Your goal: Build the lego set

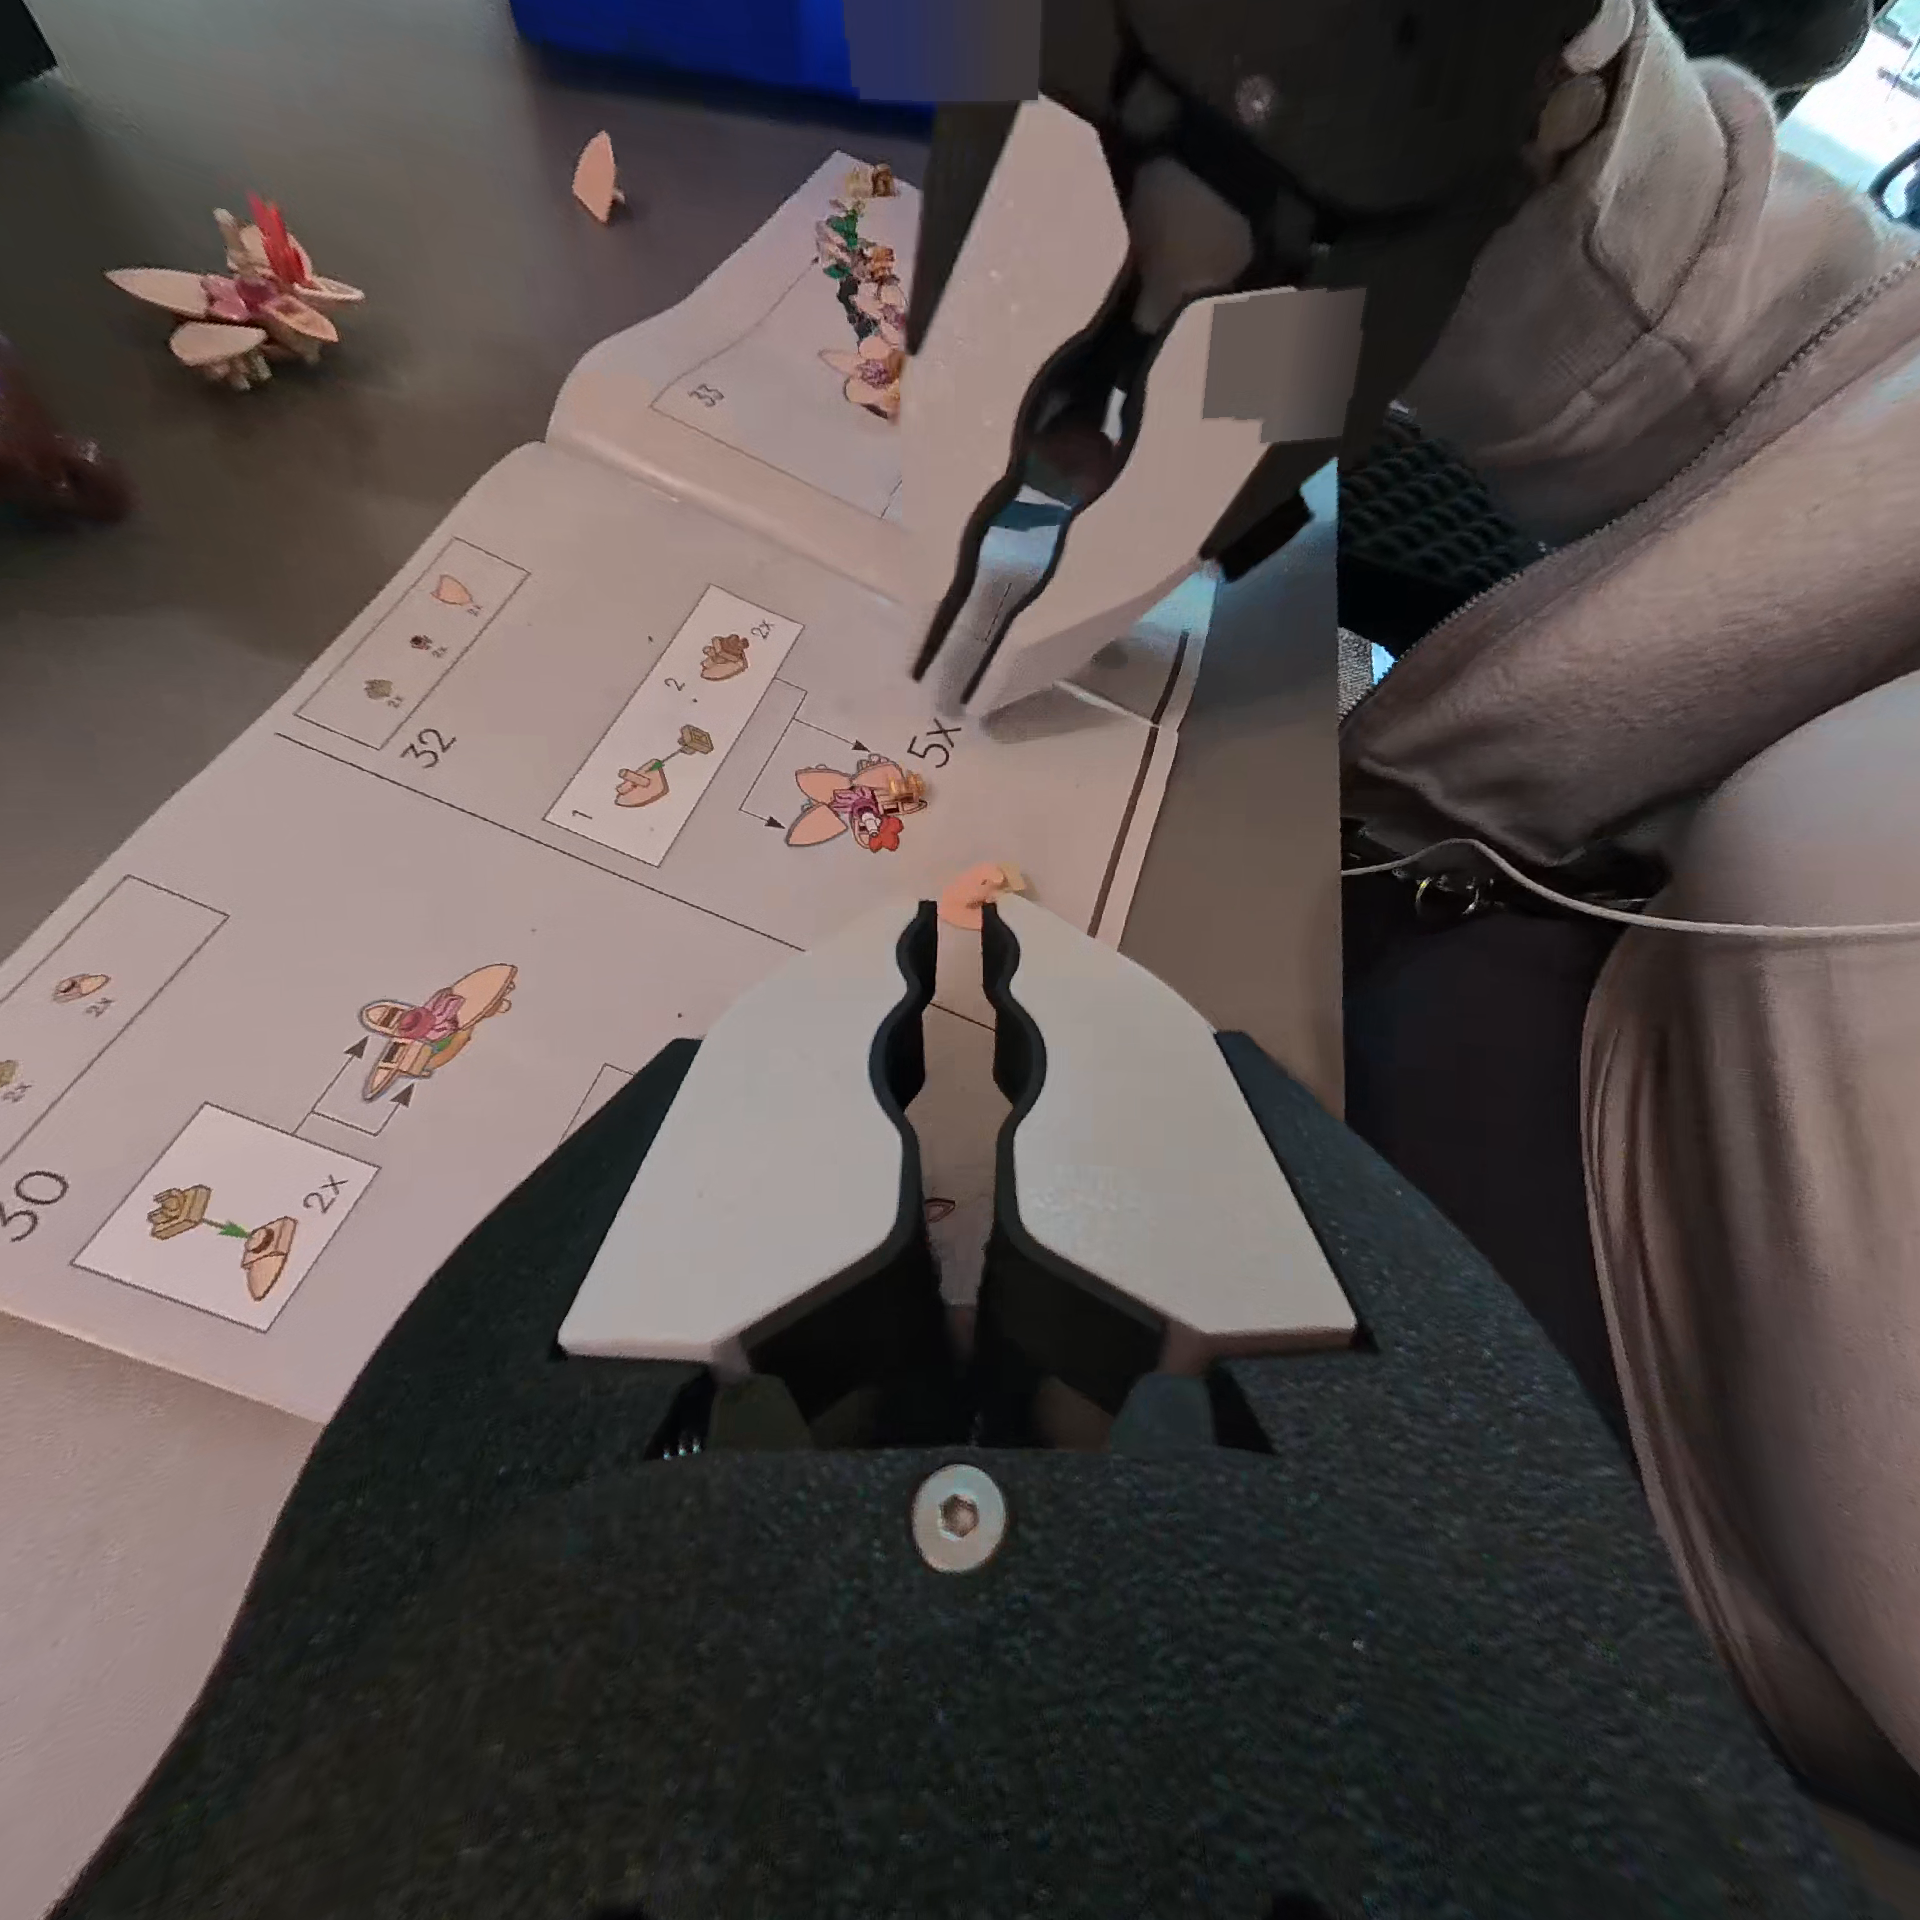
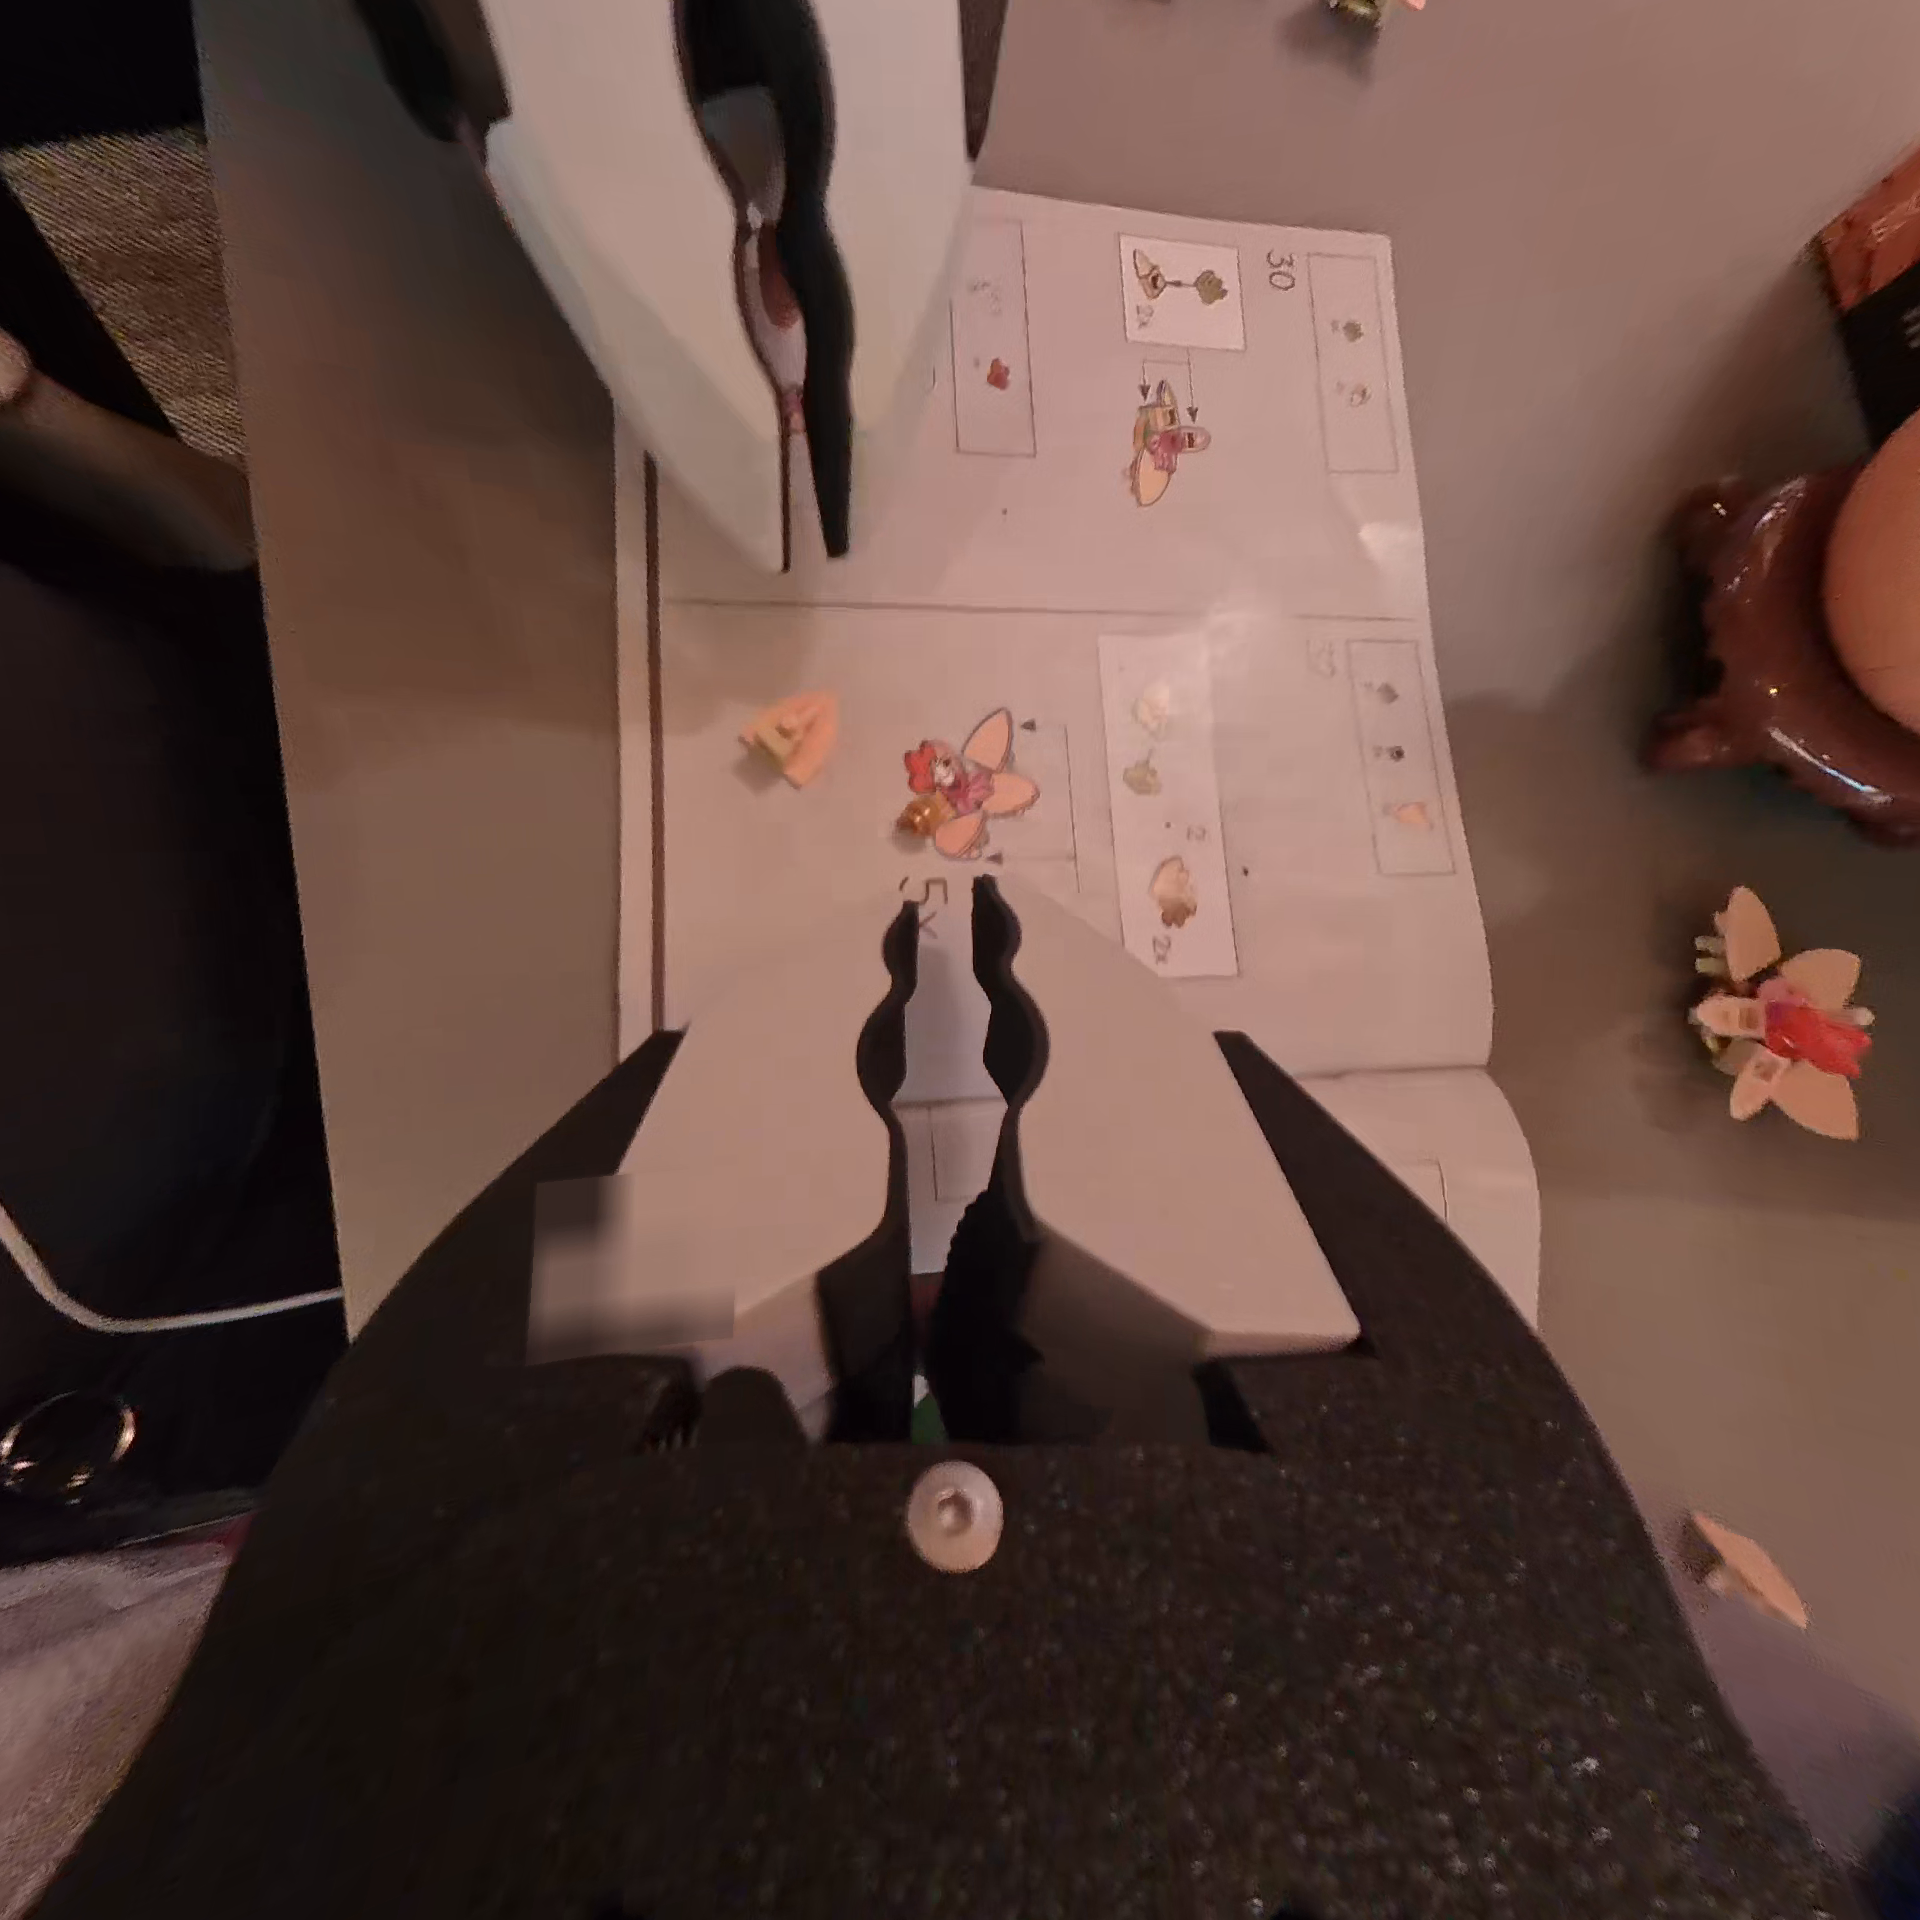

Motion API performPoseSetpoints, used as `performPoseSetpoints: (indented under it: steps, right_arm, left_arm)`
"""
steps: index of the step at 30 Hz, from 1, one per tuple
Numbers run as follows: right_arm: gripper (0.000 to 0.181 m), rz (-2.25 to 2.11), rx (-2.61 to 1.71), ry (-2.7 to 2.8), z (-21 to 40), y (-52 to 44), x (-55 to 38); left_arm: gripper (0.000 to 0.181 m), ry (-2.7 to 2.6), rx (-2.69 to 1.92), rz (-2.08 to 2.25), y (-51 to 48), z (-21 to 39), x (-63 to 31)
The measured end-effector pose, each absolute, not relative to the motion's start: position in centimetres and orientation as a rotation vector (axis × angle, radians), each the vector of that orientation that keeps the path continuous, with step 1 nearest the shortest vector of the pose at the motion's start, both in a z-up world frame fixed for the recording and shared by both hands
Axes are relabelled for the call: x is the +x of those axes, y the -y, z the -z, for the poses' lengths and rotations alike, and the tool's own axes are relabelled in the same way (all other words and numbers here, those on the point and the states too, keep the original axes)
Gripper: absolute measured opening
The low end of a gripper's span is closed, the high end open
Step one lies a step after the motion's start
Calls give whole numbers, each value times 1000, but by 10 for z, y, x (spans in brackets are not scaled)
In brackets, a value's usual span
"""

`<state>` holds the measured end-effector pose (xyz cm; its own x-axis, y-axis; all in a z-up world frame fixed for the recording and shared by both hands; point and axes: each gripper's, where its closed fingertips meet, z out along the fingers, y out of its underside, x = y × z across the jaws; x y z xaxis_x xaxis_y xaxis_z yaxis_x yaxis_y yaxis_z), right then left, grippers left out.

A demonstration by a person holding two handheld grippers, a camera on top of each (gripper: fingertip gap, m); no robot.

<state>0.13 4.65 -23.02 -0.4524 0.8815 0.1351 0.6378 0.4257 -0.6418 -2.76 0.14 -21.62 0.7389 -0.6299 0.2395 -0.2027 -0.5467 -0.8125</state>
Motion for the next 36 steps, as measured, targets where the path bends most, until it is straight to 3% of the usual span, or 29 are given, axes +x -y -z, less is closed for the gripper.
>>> performPoseSetpoints:
  steps: [12,20,26,31,36]
  right_arm:
    - [6,-777,-1250,2417,242,-36,-16]
    - [12,-753,-975,2551,242,-32,-16]
    - [4,-830,-979,2470,241,-34,-23]
    - [4,-854,-807,2100,190,-35,-38]
    - [4,-714,-568,1631,126,-28,-41]
  left_arm:
    - [8,-639,-2121,693,2,219,-26]
    - [8,-641,-2116,700,2,219,-25]
    - [11,-587,-2096,684,-4,215,-30]
    - [12,-346,-1990,680,-24,197,-43]
    - [12,-124,-1630,1138,-21,139,-31]
